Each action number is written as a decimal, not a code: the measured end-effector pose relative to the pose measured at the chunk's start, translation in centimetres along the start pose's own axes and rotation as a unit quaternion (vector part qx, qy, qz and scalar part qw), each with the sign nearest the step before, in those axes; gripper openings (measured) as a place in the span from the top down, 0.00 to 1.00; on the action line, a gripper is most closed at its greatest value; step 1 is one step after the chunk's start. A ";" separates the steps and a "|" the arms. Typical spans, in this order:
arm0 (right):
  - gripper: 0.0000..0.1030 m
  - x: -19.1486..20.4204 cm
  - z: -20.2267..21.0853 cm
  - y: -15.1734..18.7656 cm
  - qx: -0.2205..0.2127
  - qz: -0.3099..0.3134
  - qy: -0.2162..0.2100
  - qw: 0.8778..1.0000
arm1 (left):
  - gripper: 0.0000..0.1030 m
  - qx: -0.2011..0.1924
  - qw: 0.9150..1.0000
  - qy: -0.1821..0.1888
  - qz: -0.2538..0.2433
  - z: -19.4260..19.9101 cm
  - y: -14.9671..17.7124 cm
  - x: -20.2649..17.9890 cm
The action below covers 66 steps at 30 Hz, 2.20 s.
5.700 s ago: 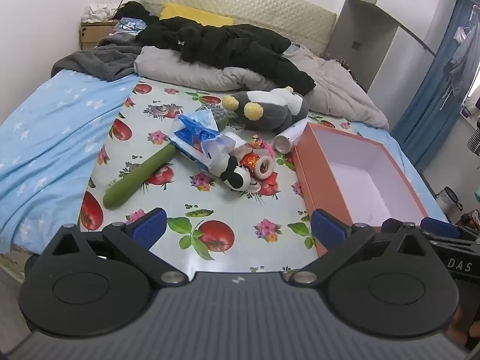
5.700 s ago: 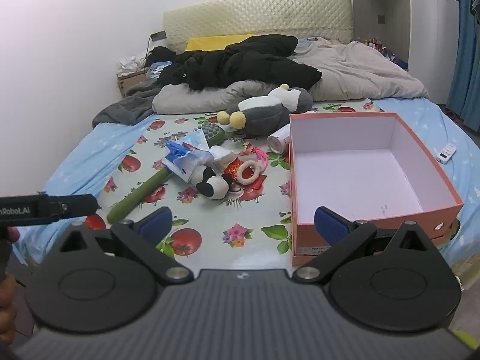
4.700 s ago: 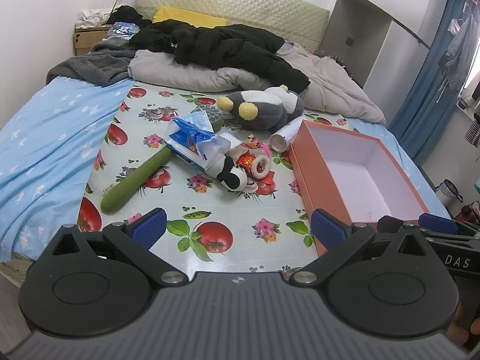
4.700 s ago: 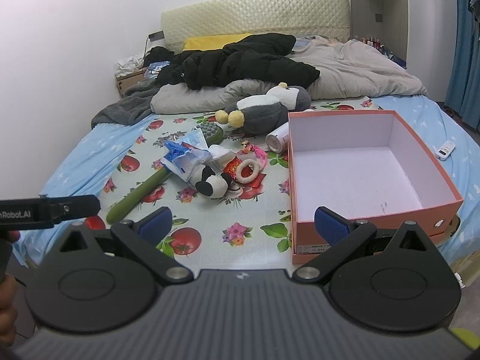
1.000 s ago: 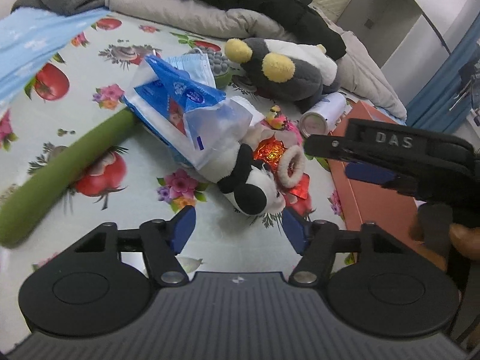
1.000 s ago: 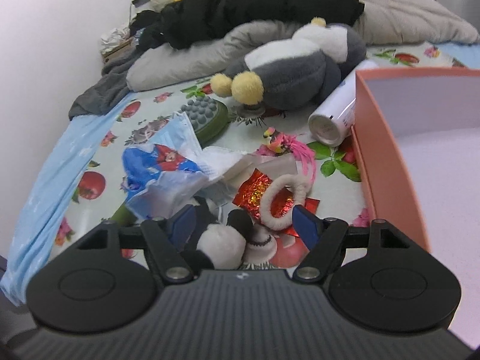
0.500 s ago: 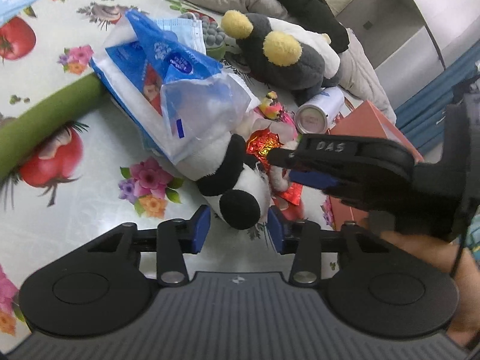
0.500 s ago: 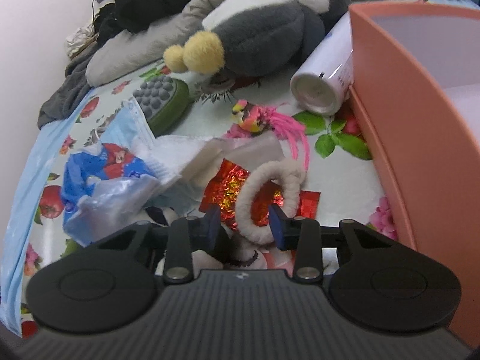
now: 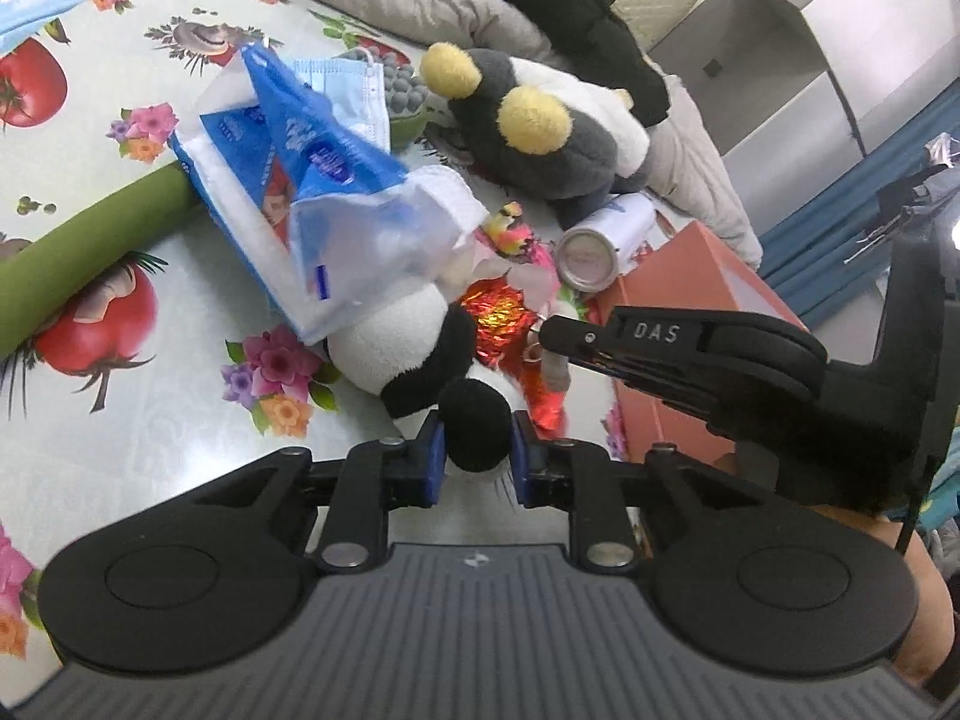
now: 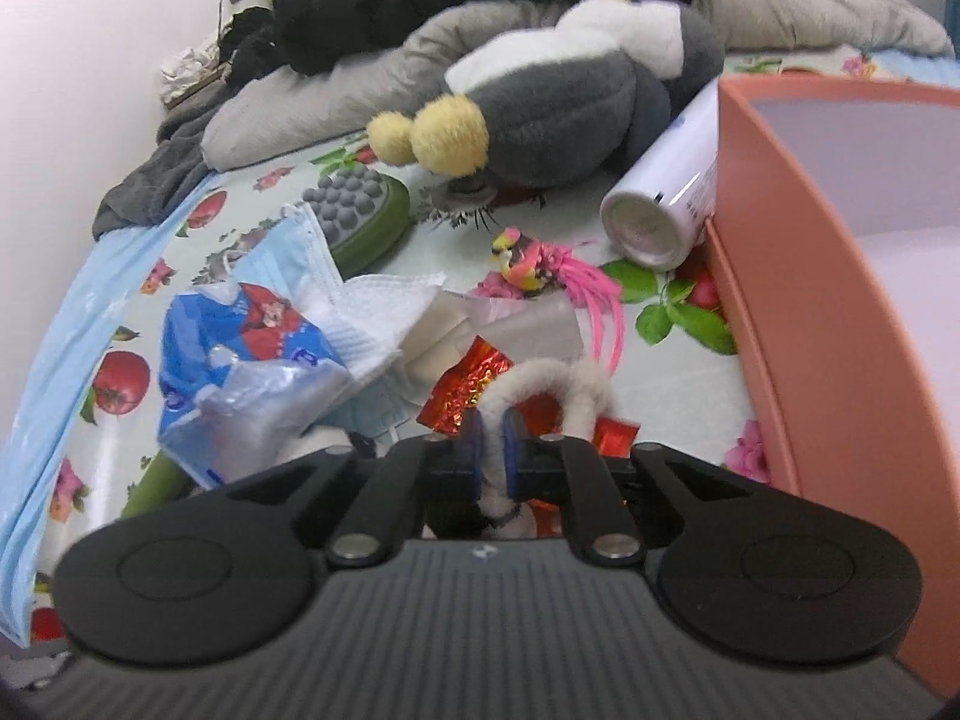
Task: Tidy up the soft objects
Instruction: 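Move the left tool to the panda plush while the right tool reaches the rope ring, then close the left gripper on the panda plush while the right grips the rope ring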
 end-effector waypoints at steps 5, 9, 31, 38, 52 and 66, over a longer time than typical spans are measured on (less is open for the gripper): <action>0.90 0.4 3.1 0.7 -0.025 0.021 0.006 0.999 | 0.76 -0.012 1.000 0.009 -0.009 2.3 1.0 -0.8; 0.90 0.7 5.3 1.8 -0.037 0.035 0.011 0.999 | 0.76 -0.023 1.000 0.014 -0.011 4.5 2.0 -0.9; 0.87 3.1 8.7 12.7 0.056 0.126 0.009 0.990 | 0.65 0.006 1.000 -0.014 0.013 10.0 7.8 3.1; 0.47 2.0 8.8 13.1 0.066 0.098 0.004 0.993 | 0.30 0.017 0.999 -0.019 0.042 10.6 8.8 3.8; 0.45 1.0 6.0 11.7 0.053 0.074 -0.004 0.996 | 0.29 0.019 0.998 -0.025 0.056 9.1 8.4 3.6; 0.82 1.6 3.1 11.8 0.065 0.081 -0.018 0.994 | 0.29 0.027 0.996 -0.043 0.067 8.3 8.6 4.4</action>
Point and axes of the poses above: each gripper's, at about its wrist camera, not at the fingertips, and z roughly against the way its jaws point, x to its left, y to its underside, the point moved 4 cm from there along -z, roughly the way its jaws point, and after that the axes turned 7 degrees about -z, right-handed, at the moved point
